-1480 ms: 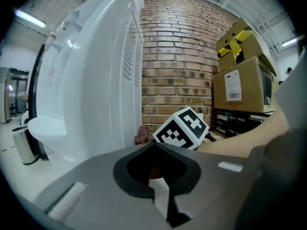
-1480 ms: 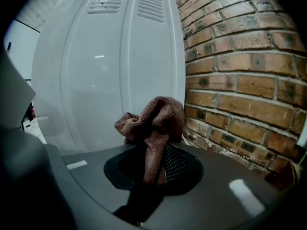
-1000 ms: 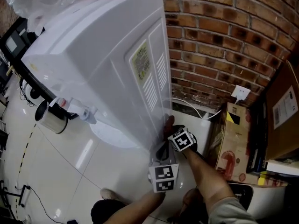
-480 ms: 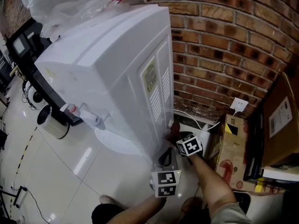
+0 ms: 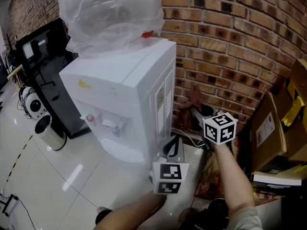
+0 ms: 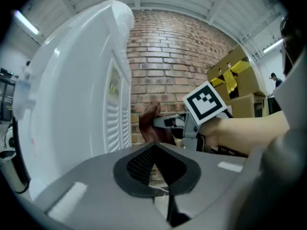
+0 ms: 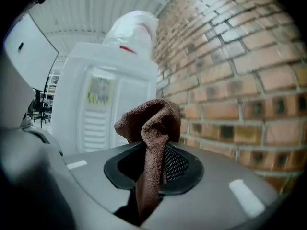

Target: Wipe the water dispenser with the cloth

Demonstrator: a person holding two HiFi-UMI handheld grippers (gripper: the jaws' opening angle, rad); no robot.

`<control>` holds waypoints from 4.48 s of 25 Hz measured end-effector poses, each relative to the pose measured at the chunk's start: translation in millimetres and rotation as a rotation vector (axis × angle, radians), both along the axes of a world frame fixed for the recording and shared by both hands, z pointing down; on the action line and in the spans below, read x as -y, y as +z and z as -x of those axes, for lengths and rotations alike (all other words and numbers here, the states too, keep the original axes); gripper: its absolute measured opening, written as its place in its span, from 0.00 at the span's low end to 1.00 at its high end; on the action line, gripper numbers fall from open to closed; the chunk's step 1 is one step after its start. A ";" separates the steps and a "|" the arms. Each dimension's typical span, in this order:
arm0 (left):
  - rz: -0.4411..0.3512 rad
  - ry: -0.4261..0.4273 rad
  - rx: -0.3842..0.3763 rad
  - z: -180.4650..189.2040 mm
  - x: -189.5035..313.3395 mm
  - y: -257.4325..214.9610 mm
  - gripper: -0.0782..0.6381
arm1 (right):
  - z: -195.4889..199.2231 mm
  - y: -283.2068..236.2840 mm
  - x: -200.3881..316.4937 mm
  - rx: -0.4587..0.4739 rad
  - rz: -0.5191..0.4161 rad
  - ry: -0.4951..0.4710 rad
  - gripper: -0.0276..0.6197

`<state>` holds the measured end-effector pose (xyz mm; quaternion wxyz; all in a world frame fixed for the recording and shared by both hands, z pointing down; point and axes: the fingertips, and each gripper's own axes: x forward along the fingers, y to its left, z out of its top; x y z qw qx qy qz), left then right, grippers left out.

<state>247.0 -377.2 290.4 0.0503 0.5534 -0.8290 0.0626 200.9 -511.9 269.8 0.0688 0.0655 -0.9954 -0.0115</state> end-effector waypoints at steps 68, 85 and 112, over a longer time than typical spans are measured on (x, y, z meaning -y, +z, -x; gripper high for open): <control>0.166 -0.020 -0.083 3.5 -0.2 145.7 0.11 | 81.0 162.3 -15.5 -0.314 -0.071 -0.066 0.19; 0.286 0.010 -0.100 -3.1 -6.1 216.3 0.11 | 73.9 340.9 -30.4 -0.540 0.063 -0.055 0.19; 0.179 0.094 -0.060 -17.3 -32.0 163.2 0.11 | 16.7 340.0 -45.7 -0.464 0.136 0.150 0.19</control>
